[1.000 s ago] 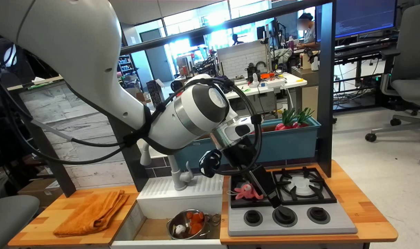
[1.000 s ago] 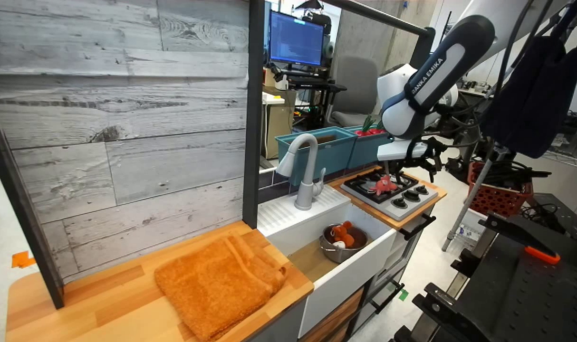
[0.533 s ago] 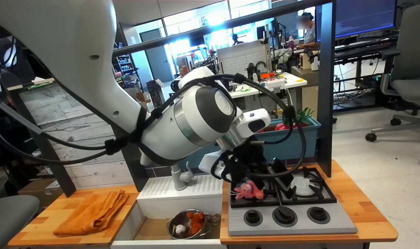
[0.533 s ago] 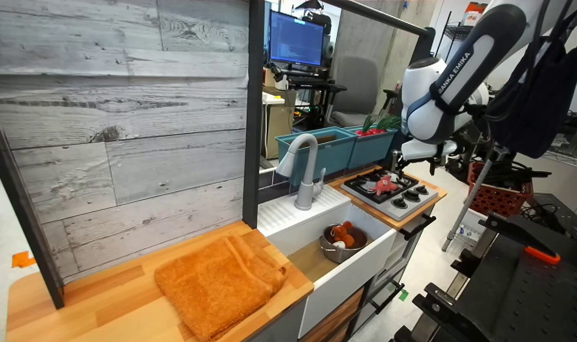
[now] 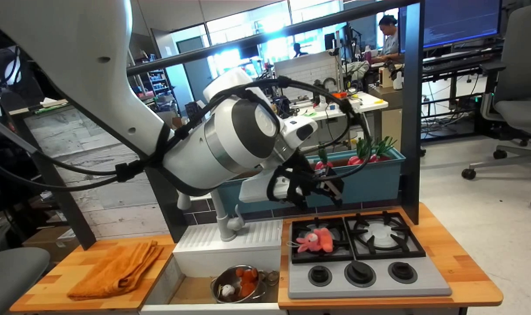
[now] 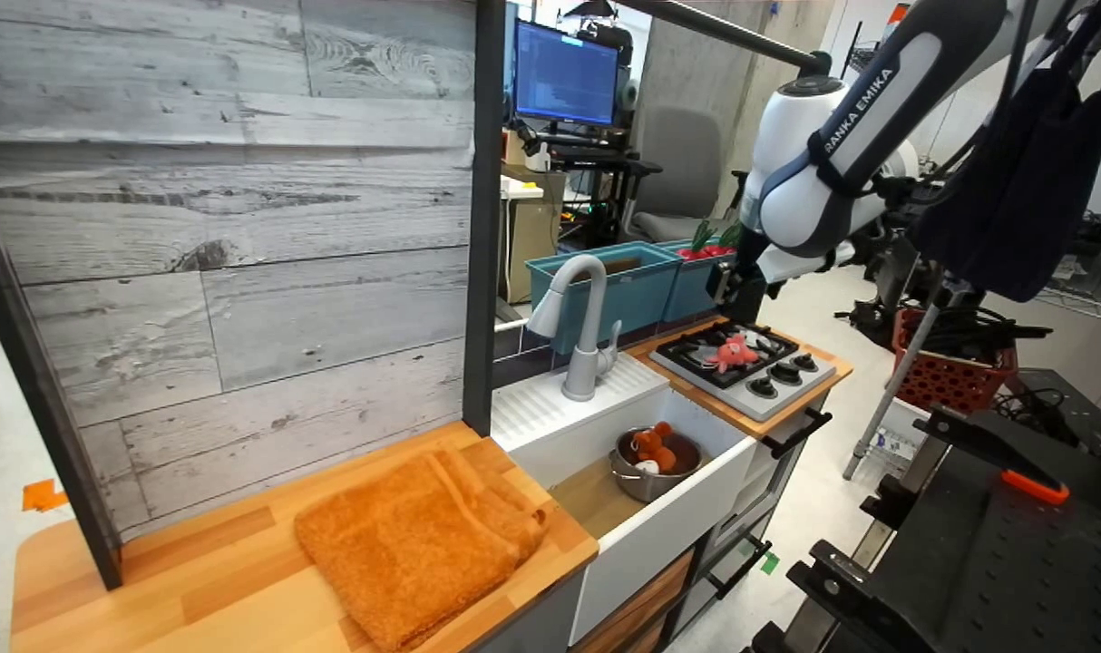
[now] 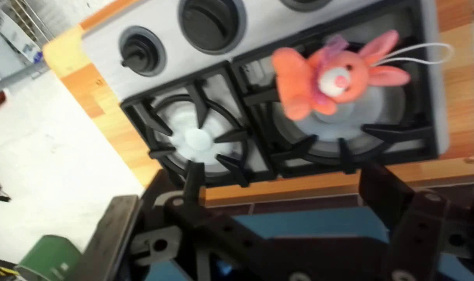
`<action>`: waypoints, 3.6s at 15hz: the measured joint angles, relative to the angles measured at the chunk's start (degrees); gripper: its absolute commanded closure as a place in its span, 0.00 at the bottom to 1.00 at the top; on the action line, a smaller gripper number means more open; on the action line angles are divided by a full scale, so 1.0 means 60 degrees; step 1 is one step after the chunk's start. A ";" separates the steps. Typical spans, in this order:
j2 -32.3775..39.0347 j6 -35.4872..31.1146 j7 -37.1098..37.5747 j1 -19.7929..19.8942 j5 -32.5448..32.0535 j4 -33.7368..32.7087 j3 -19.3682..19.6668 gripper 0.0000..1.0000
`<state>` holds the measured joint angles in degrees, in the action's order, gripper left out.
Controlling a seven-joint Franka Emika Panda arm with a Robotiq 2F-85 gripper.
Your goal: Use the towel to wipe the left side of the countertop, remove two plush toys from the silver pot and put them on the stove, place one plush toy from the pot on the left side of the countertop
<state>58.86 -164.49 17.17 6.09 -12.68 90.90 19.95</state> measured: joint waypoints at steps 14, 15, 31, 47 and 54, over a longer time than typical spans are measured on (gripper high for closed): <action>-0.0023 0.0563 -0.3510 0.0530 0.0215 -0.0134 -0.2646 0.00; 0.0059 0.0971 -0.3895 0.0665 0.0283 -0.0162 -0.2892 0.00; 0.3000 0.5111 -0.6321 0.0708 0.0988 -0.3503 -0.3757 0.00; 0.3439 0.2097 -0.5862 0.0258 0.0868 -0.3191 -0.3337 0.99; 0.1679 -0.0195 -0.7433 0.0941 0.0752 -0.0373 -0.4014 0.99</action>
<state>68.94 -165.66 -27.43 11.73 -8.17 88.66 -4.14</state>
